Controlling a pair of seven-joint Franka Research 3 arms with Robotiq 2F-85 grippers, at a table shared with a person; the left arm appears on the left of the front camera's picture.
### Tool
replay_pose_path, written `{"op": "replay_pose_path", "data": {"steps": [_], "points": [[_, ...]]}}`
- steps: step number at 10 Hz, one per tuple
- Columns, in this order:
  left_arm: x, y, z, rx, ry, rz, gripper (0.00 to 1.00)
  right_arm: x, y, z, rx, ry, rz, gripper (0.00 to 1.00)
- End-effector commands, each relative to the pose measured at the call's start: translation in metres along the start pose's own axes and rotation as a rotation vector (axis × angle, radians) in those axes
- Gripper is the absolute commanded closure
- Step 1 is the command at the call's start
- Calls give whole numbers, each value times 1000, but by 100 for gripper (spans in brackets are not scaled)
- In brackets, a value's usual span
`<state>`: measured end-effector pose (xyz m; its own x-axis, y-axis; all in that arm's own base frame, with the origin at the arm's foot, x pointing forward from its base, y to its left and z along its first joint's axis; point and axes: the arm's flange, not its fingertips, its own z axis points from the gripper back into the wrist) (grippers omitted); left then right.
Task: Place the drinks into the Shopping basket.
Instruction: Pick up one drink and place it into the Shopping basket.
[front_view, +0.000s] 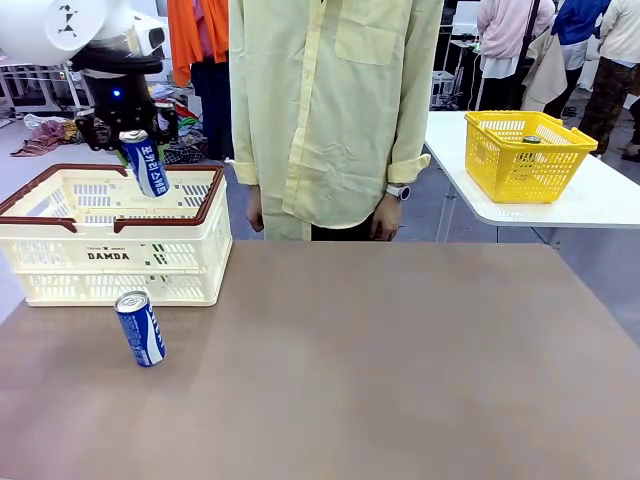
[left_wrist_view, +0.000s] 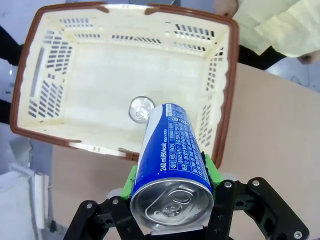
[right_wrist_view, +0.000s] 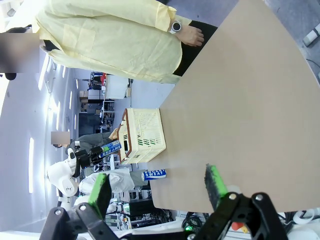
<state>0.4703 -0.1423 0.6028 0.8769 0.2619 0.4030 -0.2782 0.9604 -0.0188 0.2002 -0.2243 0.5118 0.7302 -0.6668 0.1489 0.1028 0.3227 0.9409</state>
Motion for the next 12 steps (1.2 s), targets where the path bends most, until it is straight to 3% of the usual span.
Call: {"op": "replay_pose_path", "data": {"steps": [1,4,5,6,9,12], "points": [[5,4,6,11,-13,-10,100,1,2,0,19,0,15,0],[1,-2,3,-2,-4,-3,100,1,2,0,19,0,15,0],[19,-1,0,-43,32,-166,100,1,2,0,19,0,15,0],[40,4,-8,-53,86,-253,100,1,2,0,19,0,15,0],[82,42,-31,-121,195,-271,100,1,2,0,19,0,15,0],[103,78,-66,-98,251,-289,100,1,2,0,19,0,15,0]]}}
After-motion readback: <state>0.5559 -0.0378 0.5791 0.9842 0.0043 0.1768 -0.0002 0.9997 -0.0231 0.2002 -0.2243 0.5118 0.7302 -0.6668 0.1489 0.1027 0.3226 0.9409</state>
